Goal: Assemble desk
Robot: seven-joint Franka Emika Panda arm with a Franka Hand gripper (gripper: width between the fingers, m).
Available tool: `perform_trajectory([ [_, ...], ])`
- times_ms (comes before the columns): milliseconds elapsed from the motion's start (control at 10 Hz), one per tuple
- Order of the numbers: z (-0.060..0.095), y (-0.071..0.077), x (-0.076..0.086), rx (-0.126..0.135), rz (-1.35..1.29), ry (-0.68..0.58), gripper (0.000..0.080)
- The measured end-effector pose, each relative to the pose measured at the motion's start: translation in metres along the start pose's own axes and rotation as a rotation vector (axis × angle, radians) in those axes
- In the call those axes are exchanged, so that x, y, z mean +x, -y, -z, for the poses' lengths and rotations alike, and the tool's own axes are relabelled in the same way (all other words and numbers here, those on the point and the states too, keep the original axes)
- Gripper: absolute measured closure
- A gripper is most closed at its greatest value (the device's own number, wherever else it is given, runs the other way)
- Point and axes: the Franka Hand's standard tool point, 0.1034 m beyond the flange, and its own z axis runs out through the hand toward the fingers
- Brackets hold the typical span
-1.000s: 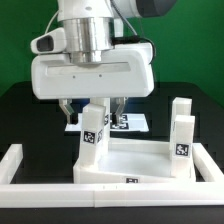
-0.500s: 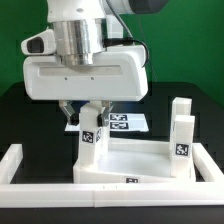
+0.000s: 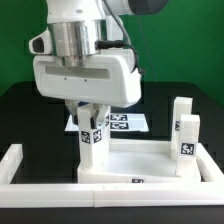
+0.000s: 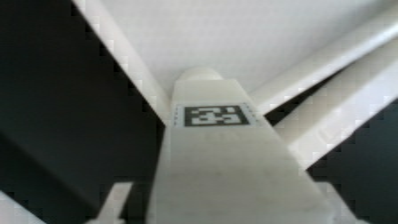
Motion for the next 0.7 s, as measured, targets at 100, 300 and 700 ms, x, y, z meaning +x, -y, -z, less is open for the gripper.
perform_trajectory([
  [100,0.0,0.003,0.001,0.001,-0.123,-0.003,0.0511],
  [300,-0.001,0.01,-0.002,0.004,-0.415,-0.003,0.0511],
  [700,-0.003,0.02,-0.005,0.033,-0.757,-0.004,0.0495],
])
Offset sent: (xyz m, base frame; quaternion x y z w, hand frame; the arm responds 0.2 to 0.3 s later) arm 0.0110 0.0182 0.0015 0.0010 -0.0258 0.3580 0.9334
